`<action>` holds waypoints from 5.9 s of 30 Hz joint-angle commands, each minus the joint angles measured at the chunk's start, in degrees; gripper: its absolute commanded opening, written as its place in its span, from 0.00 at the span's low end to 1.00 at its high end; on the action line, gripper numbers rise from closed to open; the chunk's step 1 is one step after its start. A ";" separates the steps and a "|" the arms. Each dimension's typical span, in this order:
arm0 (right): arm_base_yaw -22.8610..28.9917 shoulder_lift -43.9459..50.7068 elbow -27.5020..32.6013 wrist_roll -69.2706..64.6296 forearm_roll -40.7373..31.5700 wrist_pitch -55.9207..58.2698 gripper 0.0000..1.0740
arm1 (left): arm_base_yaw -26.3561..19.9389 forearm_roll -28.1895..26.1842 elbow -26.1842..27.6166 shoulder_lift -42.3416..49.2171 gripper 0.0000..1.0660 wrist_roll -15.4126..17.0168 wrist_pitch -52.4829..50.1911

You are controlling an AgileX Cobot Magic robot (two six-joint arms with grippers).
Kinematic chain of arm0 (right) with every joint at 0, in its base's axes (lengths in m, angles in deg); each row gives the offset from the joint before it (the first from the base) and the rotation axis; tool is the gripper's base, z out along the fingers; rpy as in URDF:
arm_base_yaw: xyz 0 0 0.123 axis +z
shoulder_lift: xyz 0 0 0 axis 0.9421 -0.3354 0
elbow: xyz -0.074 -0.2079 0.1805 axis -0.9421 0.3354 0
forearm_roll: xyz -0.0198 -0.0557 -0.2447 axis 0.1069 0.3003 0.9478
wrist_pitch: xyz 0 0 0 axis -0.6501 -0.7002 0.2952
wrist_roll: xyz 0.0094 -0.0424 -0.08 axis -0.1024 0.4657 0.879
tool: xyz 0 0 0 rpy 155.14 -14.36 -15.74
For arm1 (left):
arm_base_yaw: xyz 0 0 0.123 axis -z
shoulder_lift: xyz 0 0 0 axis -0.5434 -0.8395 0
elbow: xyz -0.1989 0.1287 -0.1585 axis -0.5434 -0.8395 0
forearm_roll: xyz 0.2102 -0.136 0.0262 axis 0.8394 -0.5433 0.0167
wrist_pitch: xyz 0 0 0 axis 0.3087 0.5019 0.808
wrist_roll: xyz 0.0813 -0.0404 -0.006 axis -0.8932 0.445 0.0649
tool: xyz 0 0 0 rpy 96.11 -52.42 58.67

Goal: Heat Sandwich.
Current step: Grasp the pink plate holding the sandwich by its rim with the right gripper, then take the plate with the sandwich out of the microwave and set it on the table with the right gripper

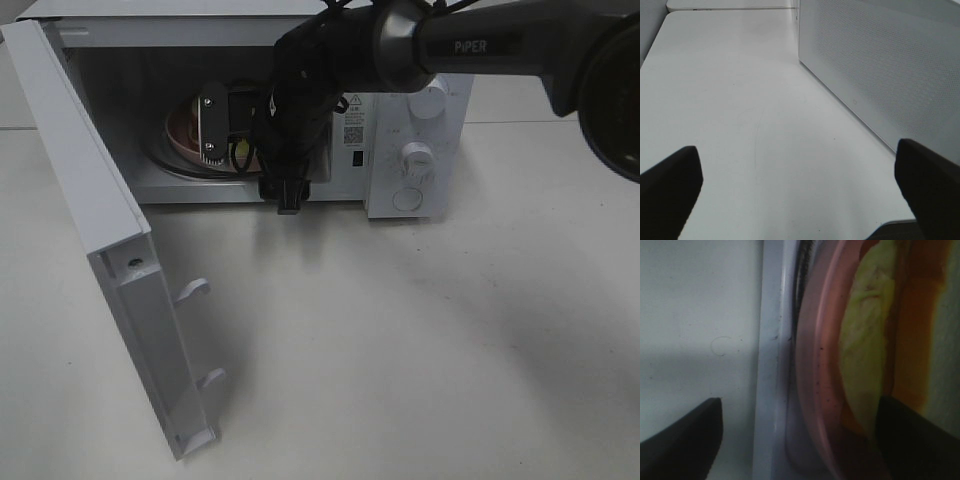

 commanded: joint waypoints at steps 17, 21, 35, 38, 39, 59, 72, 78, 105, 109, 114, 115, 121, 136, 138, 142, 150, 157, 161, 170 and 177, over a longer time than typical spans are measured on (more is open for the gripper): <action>-0.40 -4.64 -6.19 -2.75 0.97 -0.63 0.71 | -0.11 -0.11 -0.11 0.29 0.94 -0.11 -0.80; -0.40 -4.93 -6.19 -4.30 0.97 -0.63 0.70 | -0.11 -0.11 -0.11 0.29 0.94 -0.11 -0.80; -0.40 -4.93 -6.19 -8.08 1.03 -1.03 0.00 | -0.11 -0.11 -0.11 0.29 0.94 -0.11 -0.80; -0.46 -4.93 -6.19 -8.08 1.03 -1.03 0.00 | -0.11 -0.11 -0.11 0.29 0.94 -0.11 -0.80; -0.69 -4.93 -6.19 -8.08 1.03 -0.97 0.00 | -0.11 -0.11 -0.11 0.29 0.94 -0.11 -0.80; -0.69 -2.58 -6.07 3.72 -6.36 2.35 0.00 | -0.11 -0.11 -0.11 0.29 0.94 -0.11 -0.80; -1.03 2.69 -0.34 19.31 -11.00 3.84 0.00 | -0.11 -0.11 -0.11 0.29 0.94 -0.11 -0.80; -1.03 5.04 1.66 23.09 -11.00 3.78 0.00 | -0.11 -0.11 -0.11 0.29 0.94 -0.11 -0.80; -0.17 15.93 17.93 25.15 -8.54 -3.95 0.00 | -0.11 -0.11 -0.11 0.29 0.94 -0.11 -0.80; 0.40 17.76 22.12 25.15 -6.65 -6.42 0.00 | -0.11 -0.11 -0.11 0.29 0.94 -0.11 -0.80; 0.46 20.11 26.59 25.15 -5.79 -8.25 0.00 | -0.11 -0.11 -0.11 0.29 0.94 -0.11 -0.80; 0.46 20.63 27.39 25.15 -5.50 -8.59 0.00 | -0.11 -0.11 -0.11 0.29 0.94 -0.11 -0.80; 0.92 24.06 32.26 25.15 -4.35 -10.83 0.00 | -0.11 -0.11 -0.11 0.29 0.94 -0.11 -0.80; 1.83 33.69 45.49 24.69 -4.35 -15.24 0.00 | -0.11 -0.11 -0.11 0.29 0.94 -0.11 -0.80; 1.83 35.12 47.10 24.69 -4.35 -15.30 0.00 | -0.11 -0.11 -0.11 0.29 0.94 -0.11 -0.80; 1.83 37.82 50.53 24.64 -4.35 -15.64 0.00 | -0.11 -0.11 -0.11 0.29 0.94 -0.11 -0.80; 1.83 44.23 57.35 23.43 -4.35 -15.36 0.00 | -0.11 -0.11 -0.11 0.29 0.94 -0.11 -0.80; 1.83 48.93 61.02 23.20 -4.35 -15.36 0.01 | -0.11 -0.11 -0.11 0.29 0.94 -0.11 -0.80; 1.83 51.80 63.43 23.15 -4.35 -15.36 0.01 | -0.11 -0.11 -0.11 0.29 0.94 -0.11 -0.80; 1.83 57.30 67.84 20.97 -4.35 -14.95 0.01 | -0.11 -0.11 -0.11 0.29 0.94 -0.11 -0.80; 1.83 63.25 71.62 20.23 -4.35 -12.26 0.02 | -0.11 -0.11 -0.11 0.29 0.94 -0.11 -0.80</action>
